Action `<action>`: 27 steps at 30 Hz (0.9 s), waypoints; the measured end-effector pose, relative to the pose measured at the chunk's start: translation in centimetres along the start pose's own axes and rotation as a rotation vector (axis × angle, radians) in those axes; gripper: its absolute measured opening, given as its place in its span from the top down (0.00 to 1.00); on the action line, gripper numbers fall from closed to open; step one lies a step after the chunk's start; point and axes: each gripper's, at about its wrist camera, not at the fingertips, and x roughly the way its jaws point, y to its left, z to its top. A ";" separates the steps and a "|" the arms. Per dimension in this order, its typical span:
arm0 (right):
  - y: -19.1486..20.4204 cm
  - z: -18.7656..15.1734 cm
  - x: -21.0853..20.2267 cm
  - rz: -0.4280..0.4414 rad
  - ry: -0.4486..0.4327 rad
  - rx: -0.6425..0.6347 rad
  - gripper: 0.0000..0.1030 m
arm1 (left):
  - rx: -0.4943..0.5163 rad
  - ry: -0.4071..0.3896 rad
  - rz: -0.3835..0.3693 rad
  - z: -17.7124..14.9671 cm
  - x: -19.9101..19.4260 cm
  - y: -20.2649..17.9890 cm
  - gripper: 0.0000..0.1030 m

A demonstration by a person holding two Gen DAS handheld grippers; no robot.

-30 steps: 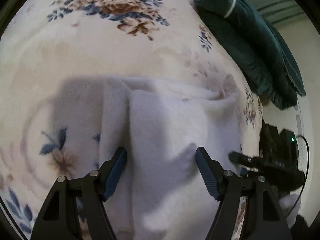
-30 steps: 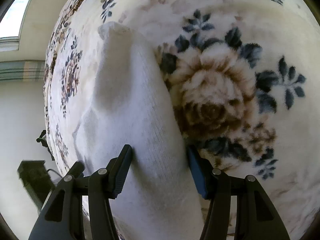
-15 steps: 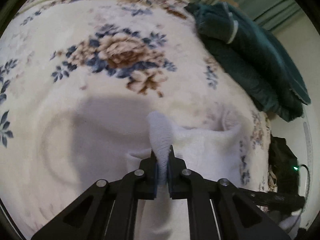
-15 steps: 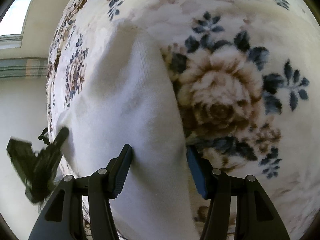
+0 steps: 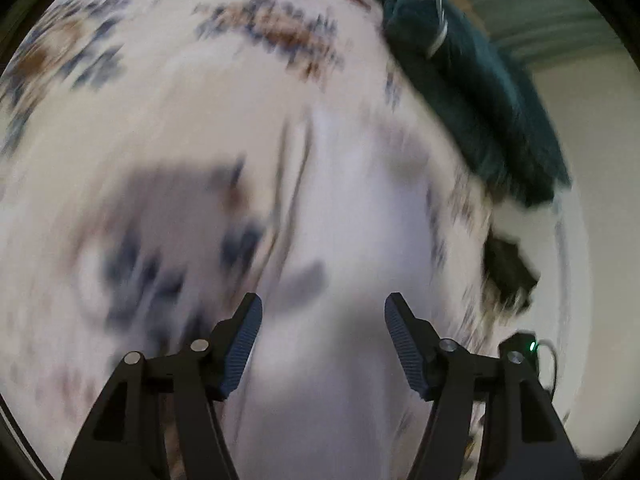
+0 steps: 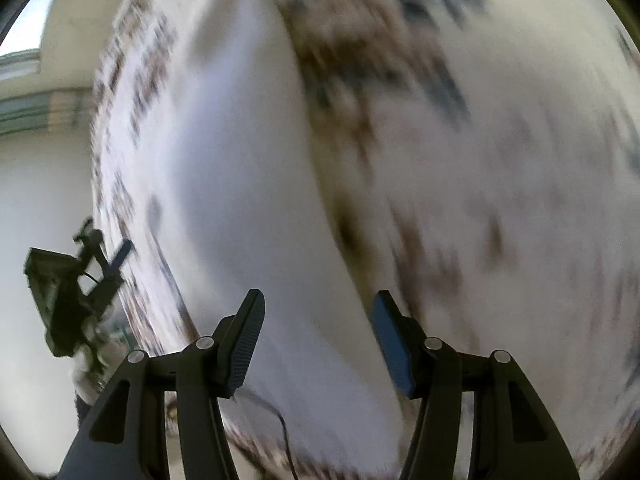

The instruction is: Fold small clothes

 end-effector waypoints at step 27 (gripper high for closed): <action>-5.0 -19.5 8.1 -0.178 0.090 0.106 0.95 | -0.087 0.203 0.186 -18.7 1.2 5.5 0.90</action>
